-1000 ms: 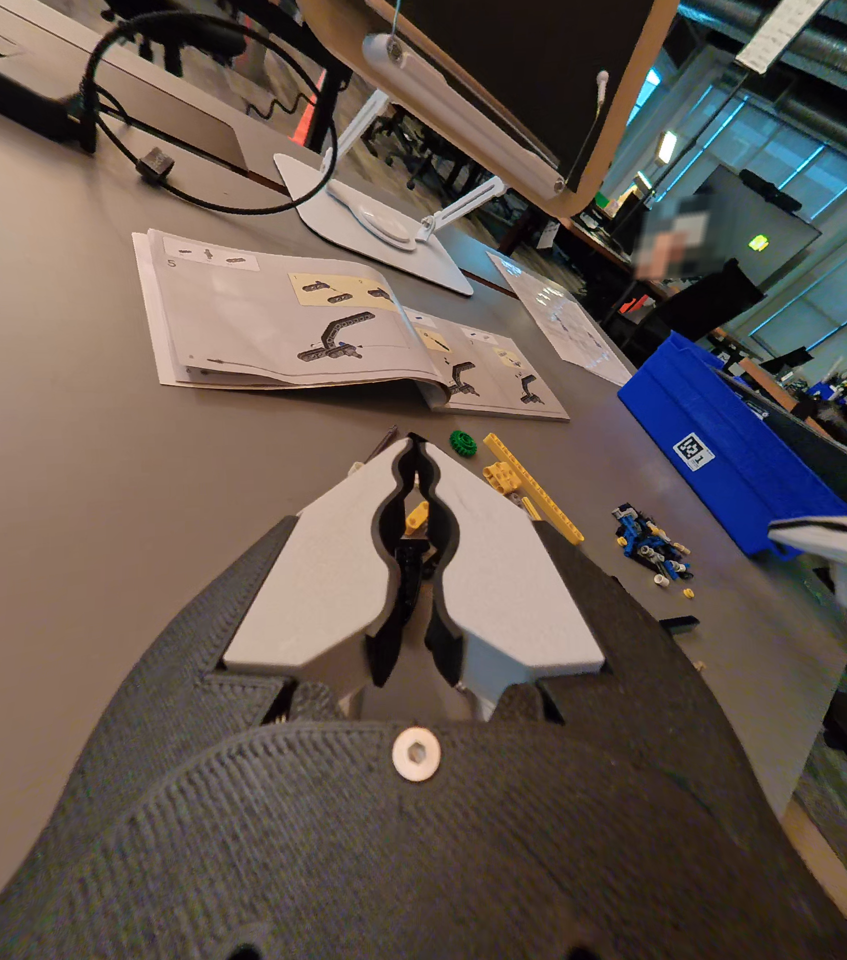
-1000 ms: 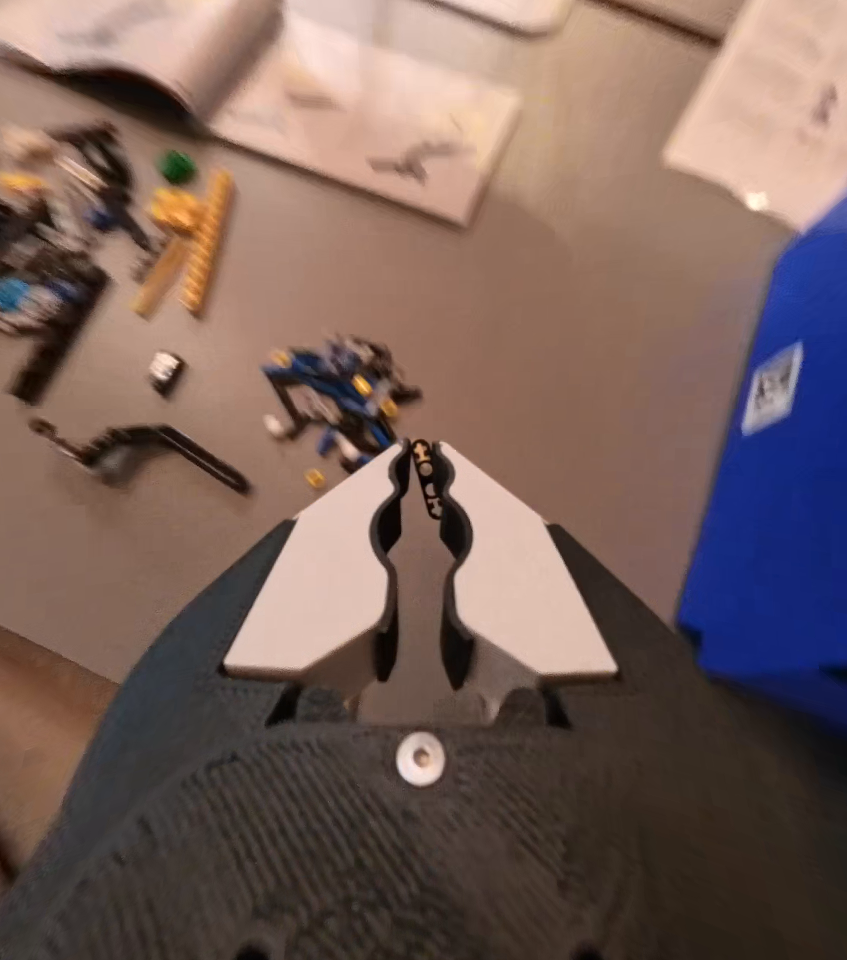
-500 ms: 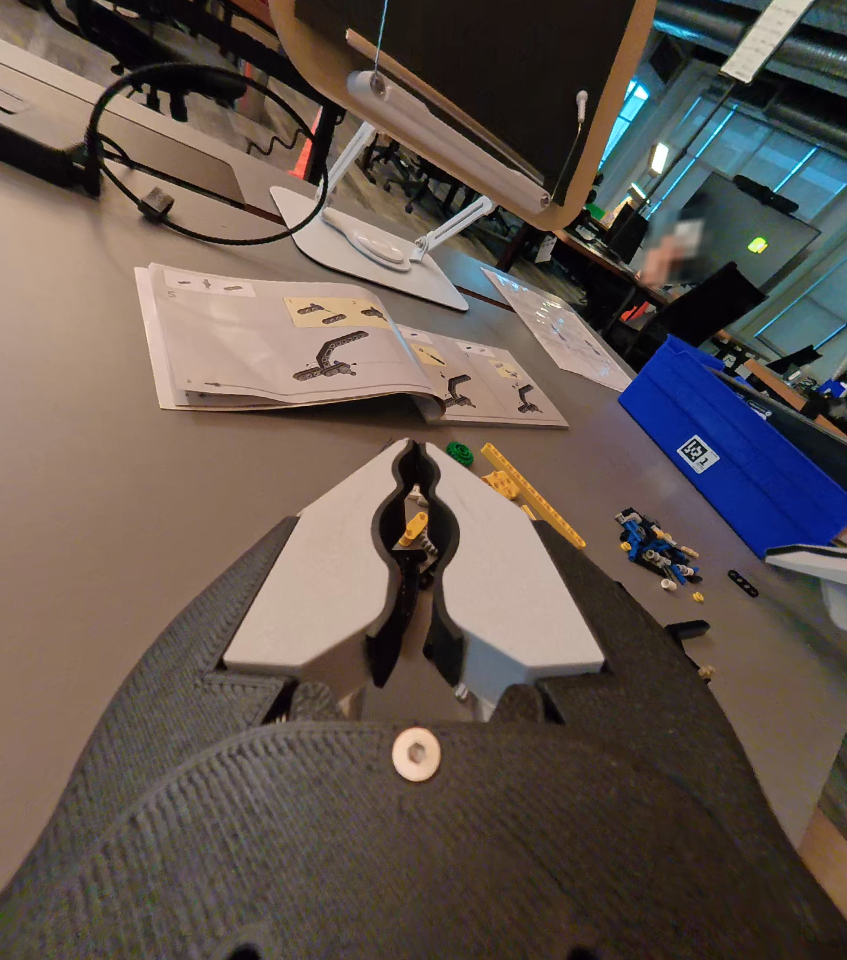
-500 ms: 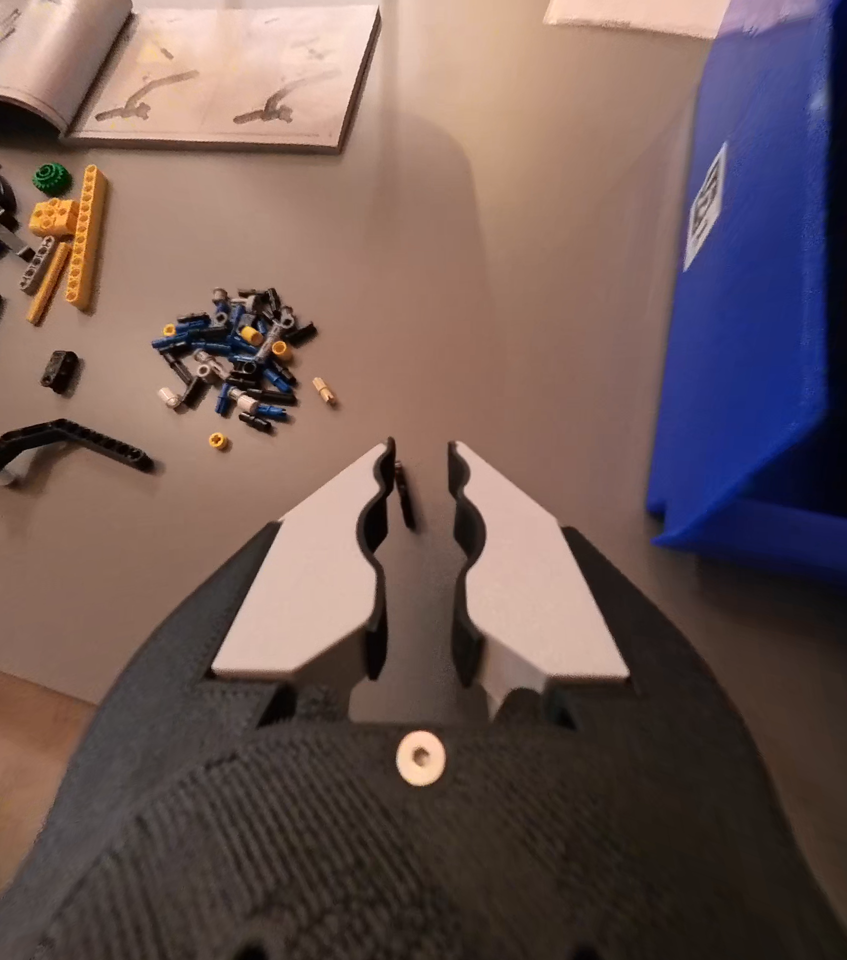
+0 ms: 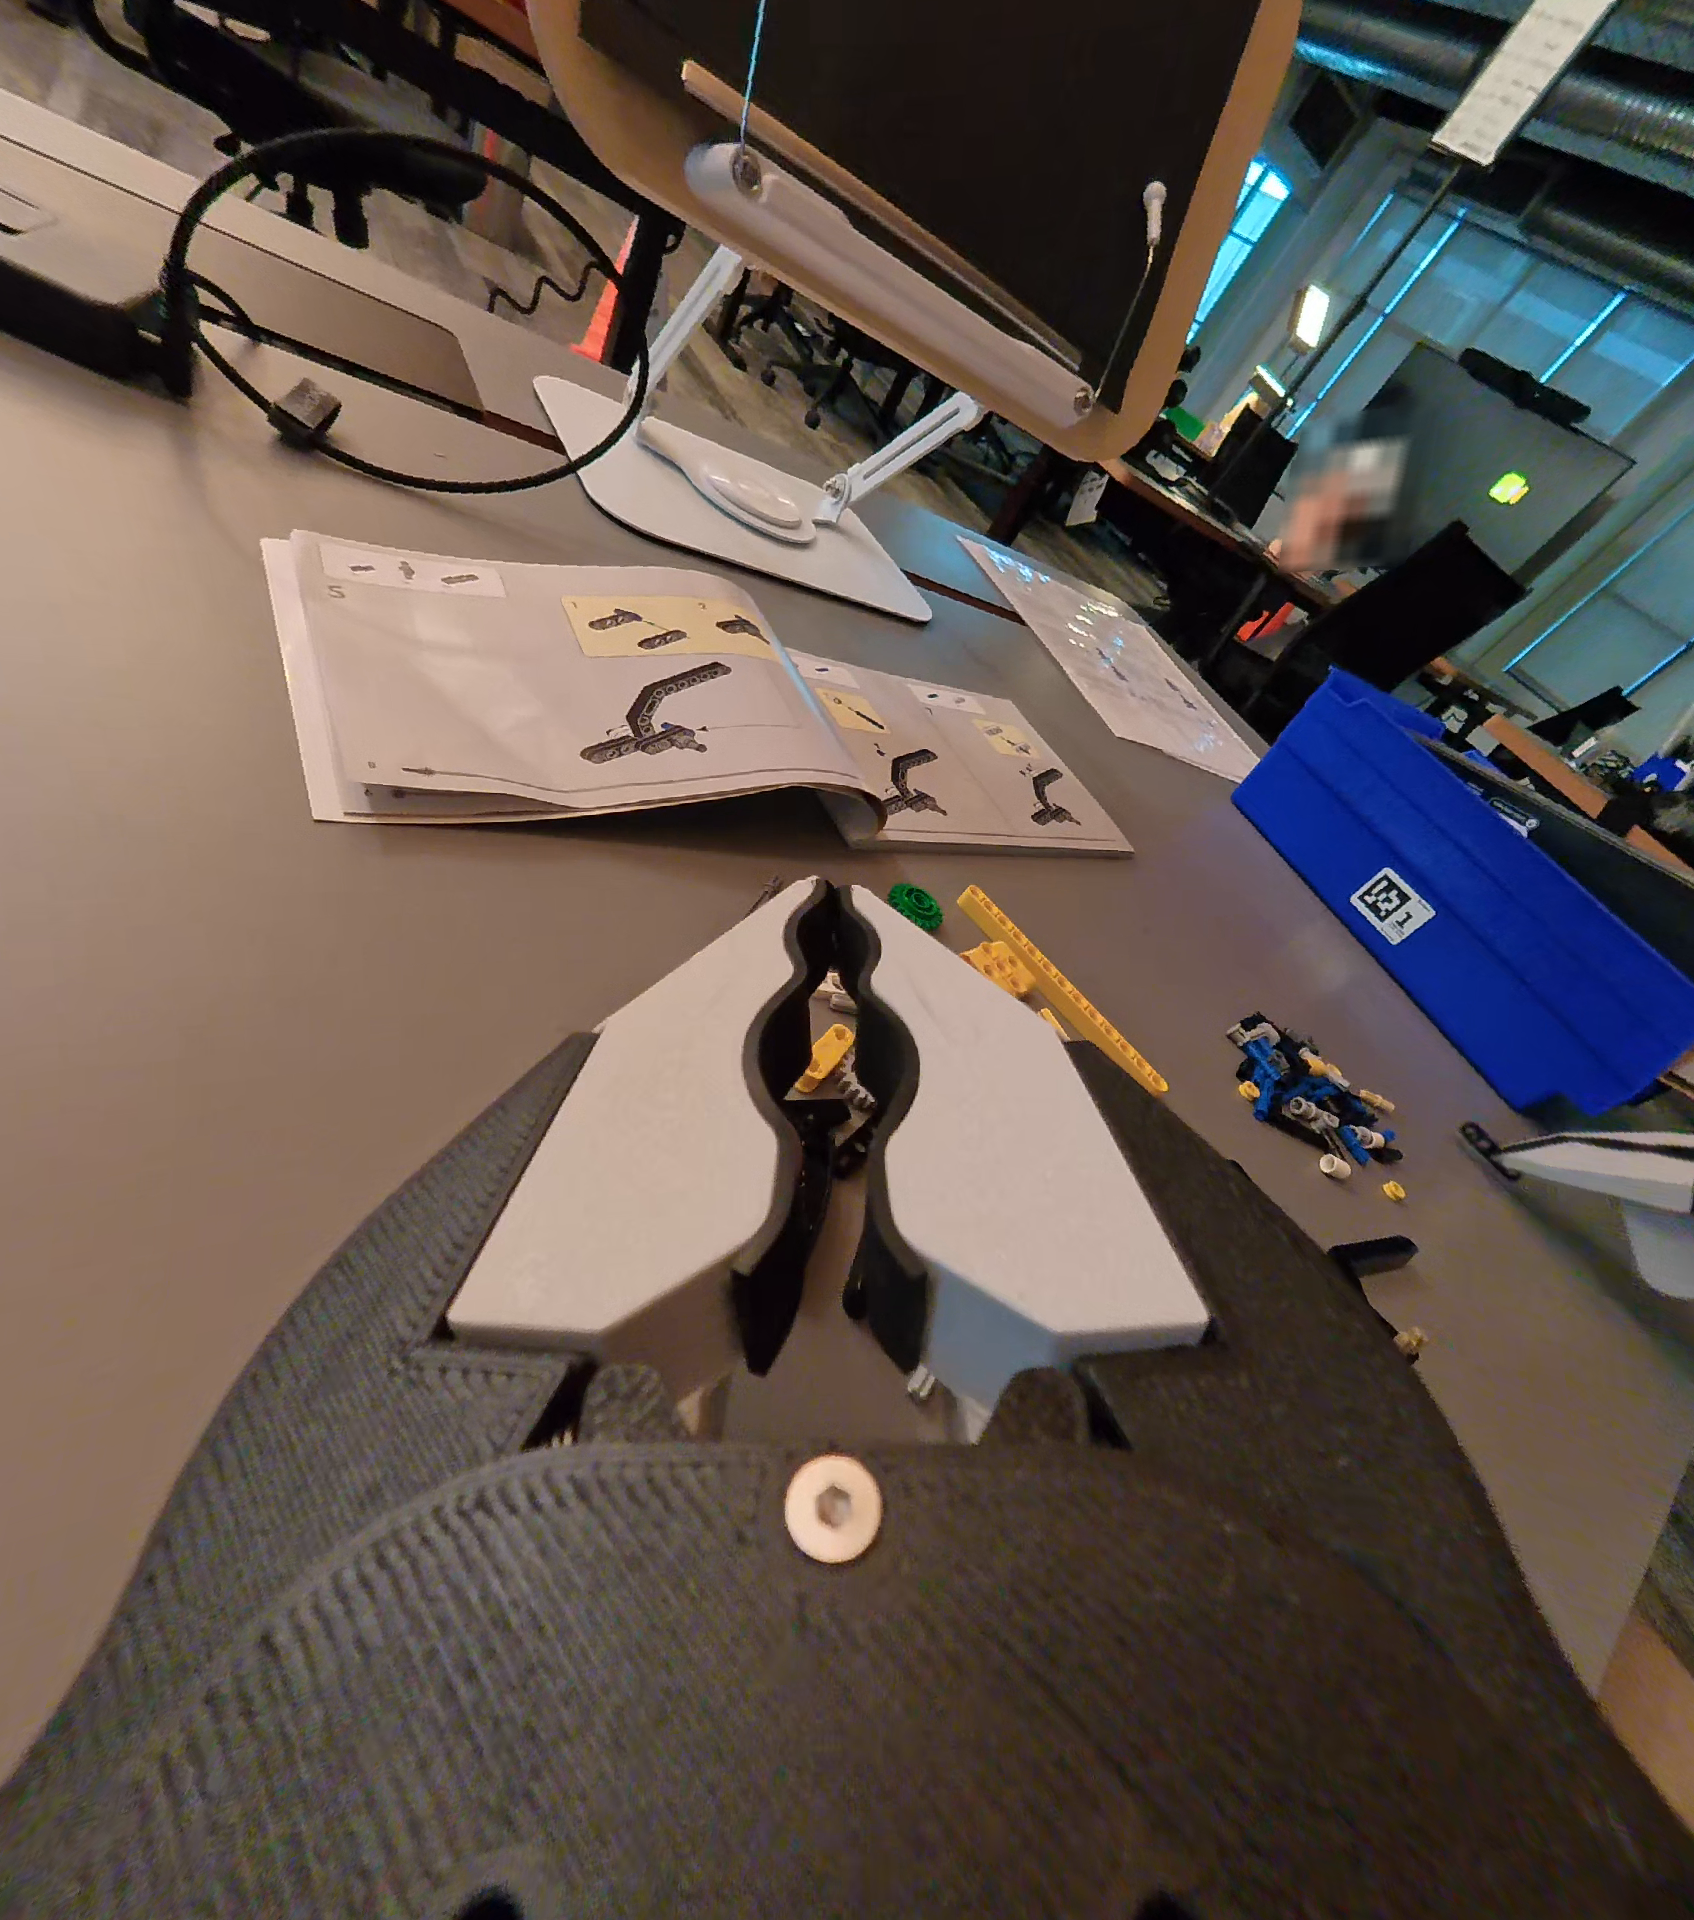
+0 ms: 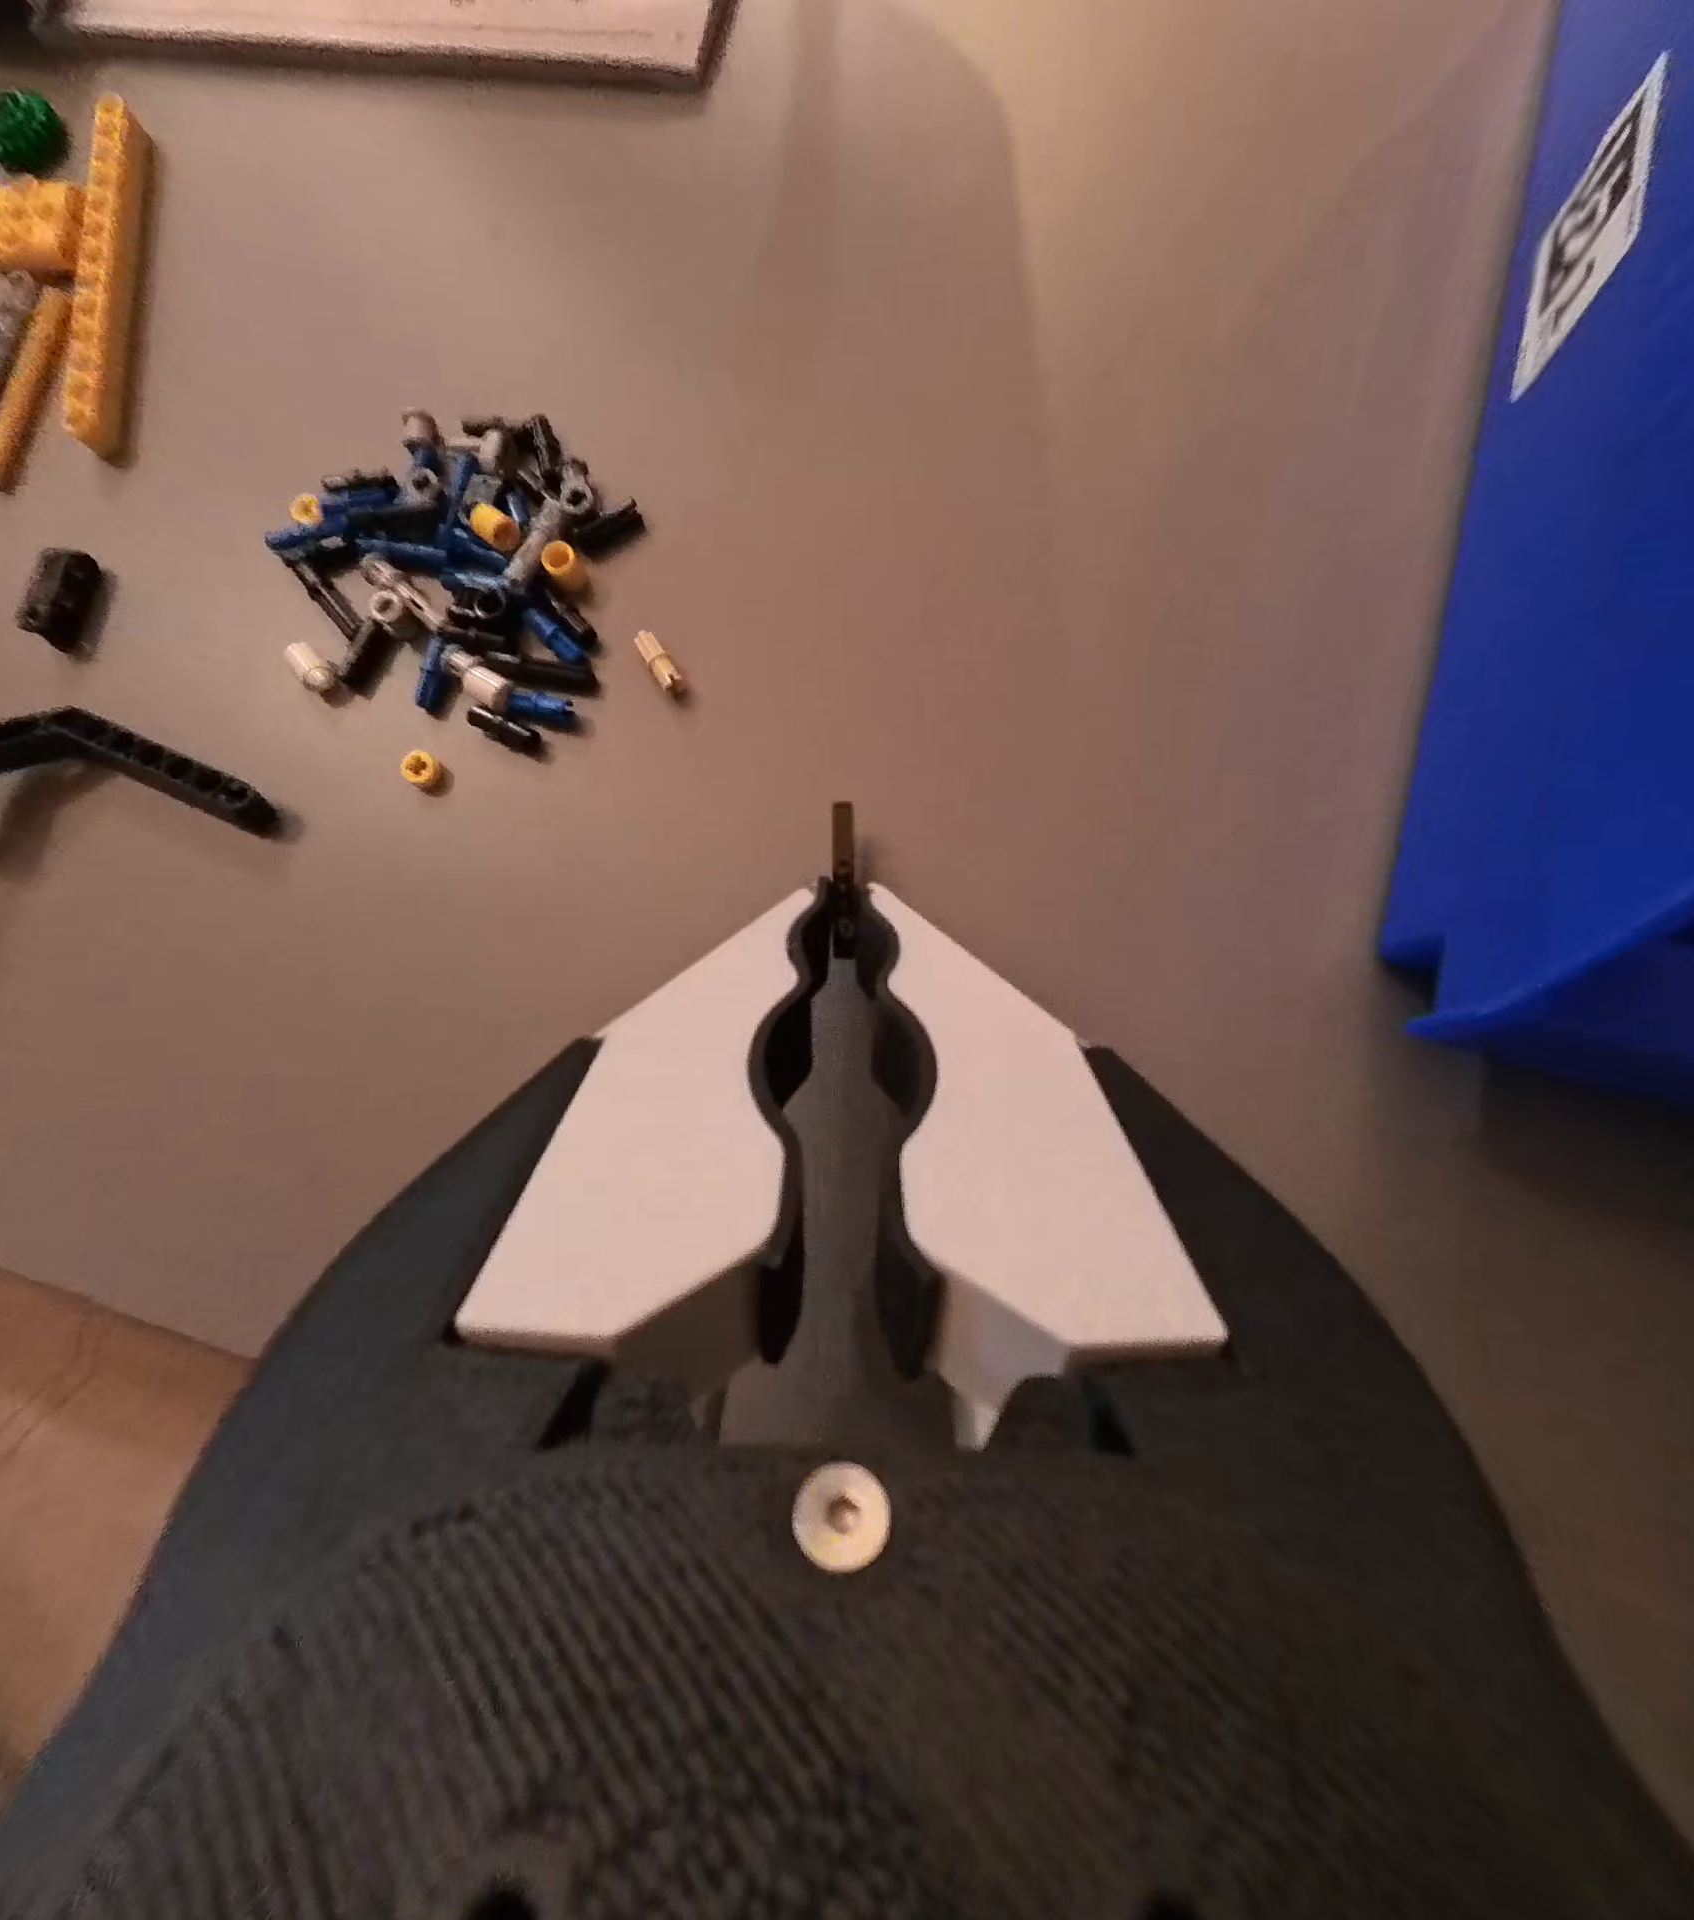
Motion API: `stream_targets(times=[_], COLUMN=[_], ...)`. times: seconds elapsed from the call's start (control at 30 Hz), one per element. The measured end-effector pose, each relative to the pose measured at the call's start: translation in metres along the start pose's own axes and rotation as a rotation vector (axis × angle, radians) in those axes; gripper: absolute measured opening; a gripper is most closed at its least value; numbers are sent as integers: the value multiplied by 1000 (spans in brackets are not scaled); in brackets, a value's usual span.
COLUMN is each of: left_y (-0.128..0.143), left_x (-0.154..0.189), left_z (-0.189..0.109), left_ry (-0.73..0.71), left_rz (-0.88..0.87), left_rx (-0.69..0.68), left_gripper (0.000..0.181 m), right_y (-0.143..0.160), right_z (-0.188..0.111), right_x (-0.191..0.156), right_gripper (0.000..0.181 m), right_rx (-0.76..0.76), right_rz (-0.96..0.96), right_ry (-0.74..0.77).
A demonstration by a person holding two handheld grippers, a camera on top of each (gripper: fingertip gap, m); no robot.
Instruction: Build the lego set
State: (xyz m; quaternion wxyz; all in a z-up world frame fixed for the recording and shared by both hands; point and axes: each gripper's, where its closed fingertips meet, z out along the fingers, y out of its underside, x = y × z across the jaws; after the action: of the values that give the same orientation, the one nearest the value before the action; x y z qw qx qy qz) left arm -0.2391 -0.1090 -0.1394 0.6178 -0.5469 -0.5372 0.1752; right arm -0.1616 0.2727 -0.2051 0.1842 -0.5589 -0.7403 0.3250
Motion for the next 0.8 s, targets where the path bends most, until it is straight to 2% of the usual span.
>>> stream_targets(times=[0.03,0.17,0.3,0.47,0.8], left_y=[0,1,1,1,1], left_x=[0,-1,-1,-1,-1], left_z=[0,1,1,1,1], left_ry=[-1,-6,-9,-10,-9], left_rz=[1,3,6,5,8], left_rx=[0,-6,-6,-4,-5], left_gripper=[0,0,0,0,0], right_y=[-3,1,9,8,4], right_z=[-1,-1,2,1,-5], right_x=[-2,-7,2,7,11], right_gripper=[2,3,6,13,4], right_rx=[12,-9,-27,-8,23], right_rz=[24,110,94,107,92], right_ry=[-20,-60,15,36,52])
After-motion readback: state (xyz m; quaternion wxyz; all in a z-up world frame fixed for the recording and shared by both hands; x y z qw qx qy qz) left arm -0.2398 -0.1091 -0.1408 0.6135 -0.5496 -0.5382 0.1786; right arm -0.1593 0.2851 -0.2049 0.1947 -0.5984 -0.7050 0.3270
